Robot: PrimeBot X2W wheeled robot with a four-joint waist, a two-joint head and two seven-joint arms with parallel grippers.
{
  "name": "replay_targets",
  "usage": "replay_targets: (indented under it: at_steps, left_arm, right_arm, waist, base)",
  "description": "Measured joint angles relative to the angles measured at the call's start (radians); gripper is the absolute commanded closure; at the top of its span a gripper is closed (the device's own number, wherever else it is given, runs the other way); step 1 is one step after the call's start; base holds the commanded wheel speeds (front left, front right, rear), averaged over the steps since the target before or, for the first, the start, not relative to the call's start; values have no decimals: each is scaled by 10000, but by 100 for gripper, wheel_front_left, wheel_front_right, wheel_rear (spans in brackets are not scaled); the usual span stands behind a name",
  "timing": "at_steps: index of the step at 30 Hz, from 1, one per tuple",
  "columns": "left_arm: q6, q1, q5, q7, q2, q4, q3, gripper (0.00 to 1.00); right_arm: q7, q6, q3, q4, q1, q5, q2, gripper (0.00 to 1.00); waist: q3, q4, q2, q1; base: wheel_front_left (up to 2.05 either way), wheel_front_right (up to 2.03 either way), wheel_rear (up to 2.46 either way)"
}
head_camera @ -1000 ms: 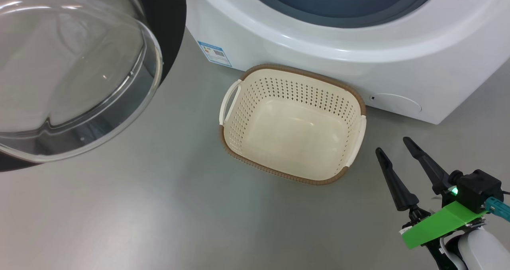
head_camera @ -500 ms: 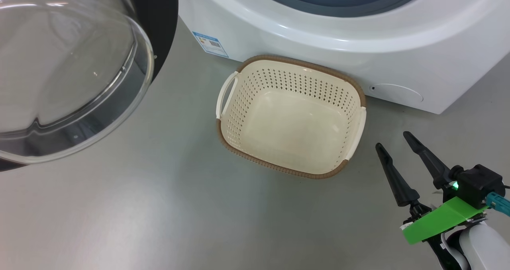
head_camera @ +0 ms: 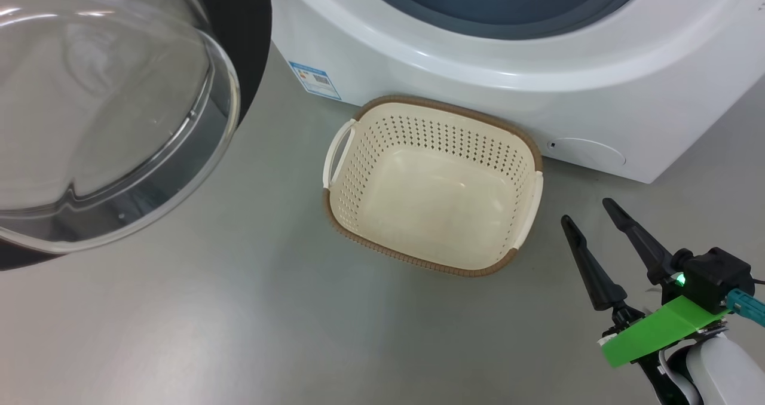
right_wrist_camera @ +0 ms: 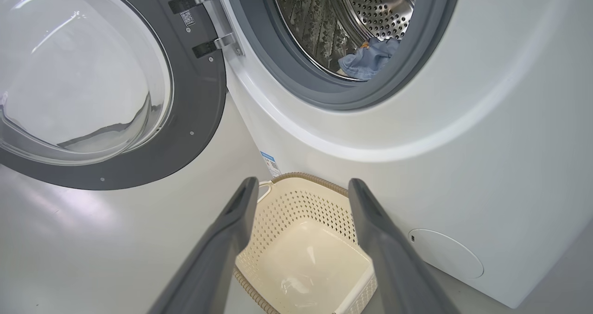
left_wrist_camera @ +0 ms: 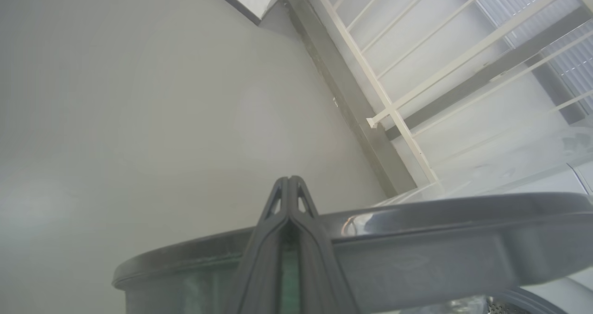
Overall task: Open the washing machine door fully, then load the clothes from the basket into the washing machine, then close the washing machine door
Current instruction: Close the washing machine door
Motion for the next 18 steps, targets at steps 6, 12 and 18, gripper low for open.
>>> replay_targets:
  at_steps: [6, 12, 18]
  left_arm:
    - [58, 58, -232, 840, 104, -161, -105, 100]
    - [86, 347, -493, 1515, 128, -554, -157, 100]
    - [86, 708, -637, 2059, 146, -1058, -207, 100]
  right_arm:
    - [0, 0, -42, 6, 14, 0, 119, 0]
    - [0, 0, -94, 15, 69, 0, 232, 0]
    - [0, 0, -178, 15, 92, 0, 255, 0]
  waist:
    - [-203, -13, 0, 0]
    - [-359, -8, 0, 0]
    - [-506, 2, 0, 0]
  base:
    - [0, 0, 0]
    - [0, 0, 0]
    - [0, 0, 0]
